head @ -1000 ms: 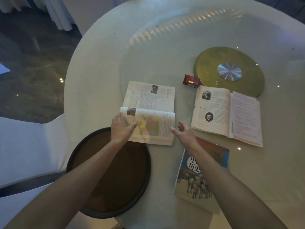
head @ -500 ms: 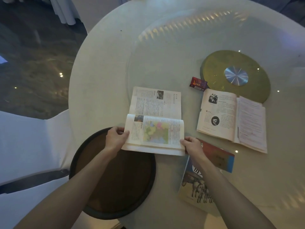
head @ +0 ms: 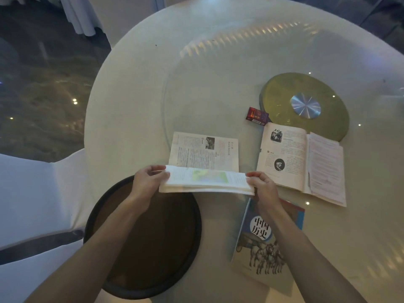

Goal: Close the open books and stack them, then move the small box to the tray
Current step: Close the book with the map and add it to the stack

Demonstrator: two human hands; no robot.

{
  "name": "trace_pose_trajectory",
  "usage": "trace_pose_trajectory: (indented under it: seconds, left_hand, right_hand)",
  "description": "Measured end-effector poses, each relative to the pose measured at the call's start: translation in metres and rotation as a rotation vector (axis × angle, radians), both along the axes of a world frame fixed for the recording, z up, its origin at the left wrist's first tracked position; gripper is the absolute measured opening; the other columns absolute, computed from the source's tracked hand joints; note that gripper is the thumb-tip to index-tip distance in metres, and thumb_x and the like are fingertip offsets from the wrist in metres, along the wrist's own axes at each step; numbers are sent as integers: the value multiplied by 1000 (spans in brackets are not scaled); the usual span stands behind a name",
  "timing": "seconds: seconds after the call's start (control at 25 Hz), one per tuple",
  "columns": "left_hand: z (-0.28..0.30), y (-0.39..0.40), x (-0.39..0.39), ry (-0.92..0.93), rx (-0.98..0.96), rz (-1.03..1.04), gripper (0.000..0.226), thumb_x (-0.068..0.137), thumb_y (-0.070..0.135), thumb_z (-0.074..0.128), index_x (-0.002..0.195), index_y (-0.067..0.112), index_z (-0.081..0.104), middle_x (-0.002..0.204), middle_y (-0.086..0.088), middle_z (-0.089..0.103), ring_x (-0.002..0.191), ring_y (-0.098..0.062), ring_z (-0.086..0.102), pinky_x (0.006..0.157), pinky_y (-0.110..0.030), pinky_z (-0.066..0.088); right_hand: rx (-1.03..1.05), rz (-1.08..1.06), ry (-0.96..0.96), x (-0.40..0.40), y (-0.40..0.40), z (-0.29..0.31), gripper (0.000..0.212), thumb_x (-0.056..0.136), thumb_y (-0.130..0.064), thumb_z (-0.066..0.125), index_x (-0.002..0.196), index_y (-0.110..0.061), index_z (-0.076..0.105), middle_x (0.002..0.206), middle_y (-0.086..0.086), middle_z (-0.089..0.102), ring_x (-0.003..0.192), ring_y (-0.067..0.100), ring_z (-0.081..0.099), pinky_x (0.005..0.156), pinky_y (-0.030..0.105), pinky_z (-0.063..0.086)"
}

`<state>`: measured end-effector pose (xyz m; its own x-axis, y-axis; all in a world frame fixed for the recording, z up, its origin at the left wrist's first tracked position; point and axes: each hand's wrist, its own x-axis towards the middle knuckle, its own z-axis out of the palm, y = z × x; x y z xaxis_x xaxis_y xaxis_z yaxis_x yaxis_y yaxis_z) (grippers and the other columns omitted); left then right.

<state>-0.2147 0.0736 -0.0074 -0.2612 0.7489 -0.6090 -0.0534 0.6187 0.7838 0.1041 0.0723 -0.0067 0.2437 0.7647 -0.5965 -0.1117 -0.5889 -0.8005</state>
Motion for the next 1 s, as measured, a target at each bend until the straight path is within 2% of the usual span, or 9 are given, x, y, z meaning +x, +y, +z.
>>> trace_pose_trajectory:
  seconds: [0.08, 0.16, 0.24, 0.36, 0.44, 0.52, 0.68, 0.8, 1.0]
  left_hand:
    - [5, 17, 2, -82, 17, 37, 27, 95, 17, 68, 120, 9, 67, 112, -10, 71, 95, -22, 73, 73, -29, 62]
    - [7, 33, 6, -163, 36, 87, 24, 99, 28, 61, 114, 9, 67, 107, -9, 73, 94, -21, 74, 77, -32, 62]
    - [3, 47, 10, -207, 30, 115, 28, 102, 39, 53, 105, 16, 68, 106, -5, 74, 94, -22, 73, 83, -35, 60]
    - [-16, 51, 22, -207, -58, 113, 27, 102, 37, 52, 106, 15, 67, 108, -8, 71, 92, -23, 70, 87, -39, 60]
    - [-35, 45, 38, -178, -173, 71, 29, 100, 31, 58, 113, 6, 66, 106, -15, 71, 87, -24, 70, 82, -38, 61]
    - [-47, 34, 60, -195, -278, 3, 33, 98, 26, 62, 117, 0, 66, 105, -18, 70, 88, -28, 71, 76, -35, 62]
    - [-55, 17, 94, -342, -375, -34, 37, 96, 24, 65, 124, 0, 60, 114, -21, 68, 100, -34, 74, 74, -34, 63]
    - [-60, 15, 98, -374, -338, 45, 42, 95, 22, 67, 129, 0, 57, 113, -17, 66, 102, -31, 73, 83, -35, 62]
    - [-62, 21, 91, -362, -303, 173, 50, 93, 20, 70, 134, -5, 55, 120, -18, 68, 112, -29, 69, 96, -38, 58]
  right_hand:
    - [17, -16, 86, -3, 22, 3, 14, 98, -5, 56, 100, -3, 69, 108, 20, 70, 91, 28, 71, 70, 34, 64]
    - [28, 0, 133, -6, 43, 2, 23, 103, -19, 52, 106, -2, 68, 110, 22, 74, 90, 34, 75, 82, 42, 63]
    - [18, 37, 134, -11, 63, -2, 32, 106, -32, 48, 107, -8, 69, 108, 17, 76, 84, 32, 75, 82, 43, 60]
    - [-40, 123, 61, -16, 85, -15, 37, 107, -46, 44, 118, -18, 66, 119, 15, 72, 95, 30, 73, 89, 46, 57]
    - [-72, 224, -109, -21, 100, -28, 48, 105, -49, 48, 136, -14, 61, 124, 14, 69, 100, 28, 72, 92, 45, 59]
    - [-49, 387, -423, -28, 113, -41, 58, 102, -44, 56, 151, -14, 49, 134, 11, 66, 113, 27, 68, 100, 47, 57]
    - [142, 934, -971, -44, 143, -61, 65, 103, -29, 54, 162, -14, 32, 168, 9, 35, 155, 28, 31, 126, 48, 29]
    - [47, 1124, -1099, -48, 156, -68, 71, 104, -32, 49, 166, -17, 19, 176, 5, 13, 163, 26, 10, 129, 54, 14]
    - [16, 1171, -1170, -30, 140, -66, 73, 102, -45, 48, 166, -18, 22, 175, 4, 18, 160, 28, 18, 128, 50, 22]
